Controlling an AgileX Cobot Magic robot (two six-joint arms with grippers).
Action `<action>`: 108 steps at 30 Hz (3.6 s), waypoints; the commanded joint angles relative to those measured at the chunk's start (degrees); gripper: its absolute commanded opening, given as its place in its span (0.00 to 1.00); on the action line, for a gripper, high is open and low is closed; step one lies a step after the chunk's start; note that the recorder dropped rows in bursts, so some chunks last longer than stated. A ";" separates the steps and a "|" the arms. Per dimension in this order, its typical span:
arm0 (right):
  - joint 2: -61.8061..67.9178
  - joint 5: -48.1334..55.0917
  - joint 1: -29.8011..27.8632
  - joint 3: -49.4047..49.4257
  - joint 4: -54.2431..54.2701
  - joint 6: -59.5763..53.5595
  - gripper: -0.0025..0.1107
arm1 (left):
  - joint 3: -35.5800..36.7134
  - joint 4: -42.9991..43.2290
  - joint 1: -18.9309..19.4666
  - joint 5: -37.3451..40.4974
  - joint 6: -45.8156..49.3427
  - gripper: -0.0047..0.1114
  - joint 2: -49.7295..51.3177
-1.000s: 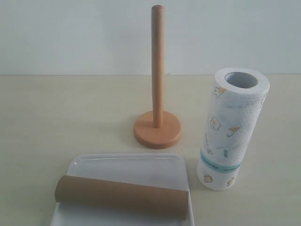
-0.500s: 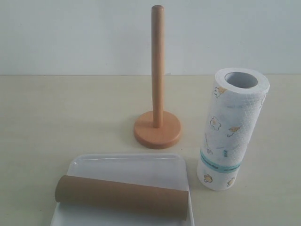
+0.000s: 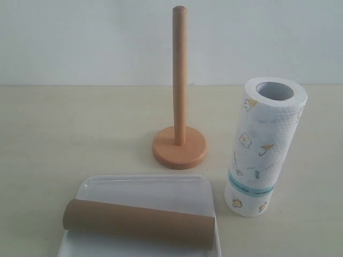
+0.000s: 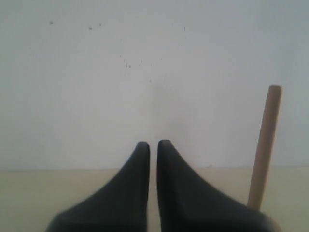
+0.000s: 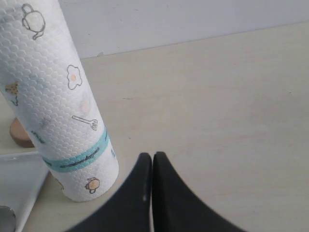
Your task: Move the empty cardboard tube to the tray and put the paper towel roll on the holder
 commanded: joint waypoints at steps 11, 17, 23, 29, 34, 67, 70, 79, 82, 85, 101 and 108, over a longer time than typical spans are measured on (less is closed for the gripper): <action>-0.27 -0.26 0.09 0.01 -0.14 -0.14 0.02 | 8.90 0.46 1.60 -1.11 -1.85 0.08 -0.19; -0.27 -0.26 0.09 0.01 -0.14 -0.14 0.02 | 8.90 1.11 5.92 4.02 -4.77 0.08 -0.19; -0.27 -0.26 0.09 0.01 -0.14 -0.14 0.02 | 8.90 4.22 6.04 8.86 -4.77 0.08 -0.19; -0.27 -0.26 0.09 0.01 -0.14 -0.14 0.02 | 8.90 8.18 6.04 11.82 -5.65 0.08 -0.19; -0.27 -0.26 0.09 0.01 -0.14 -0.14 0.02 | 8.90 8.00 6.04 11.82 -7.79 0.08 -0.19; -0.27 -0.24 0.09 0.01 -0.80 -1.16 0.02 | 8.90 8.00 6.04 11.82 -7.73 0.08 -0.19; -0.27 -0.24 0.09 0.01 -0.80 -1.16 0.02 | 8.90 8.00 6.04 11.82 -7.73 0.08 -0.19; -0.27 -12.80 0.09 0.01 -5.17 -2.08 0.02 | 8.90 8.00 6.04 11.82 -7.62 0.08 -0.19; -0.27 -19.48 0.09 0.01 -5.17 -2.08 0.02 | 8.90 8.00 6.04 11.82 -7.62 0.08 -0.19; -0.27 -31.27 0.09 0.01 -5.17 -2.08 0.02 | 8.90 8.00 6.04 11.82 -7.62 0.08 -0.19; 2.36 -53.42 0.09 -13.27 17.64 -14.36 0.02 | 8.90 8.00 6.04 11.82 -7.62 0.08 -0.19; 15.12 -37.18 0.09 -17.75 17.64 -14.62 0.02 | 8.90 8.00 6.04 11.82 -7.62 0.08 -0.19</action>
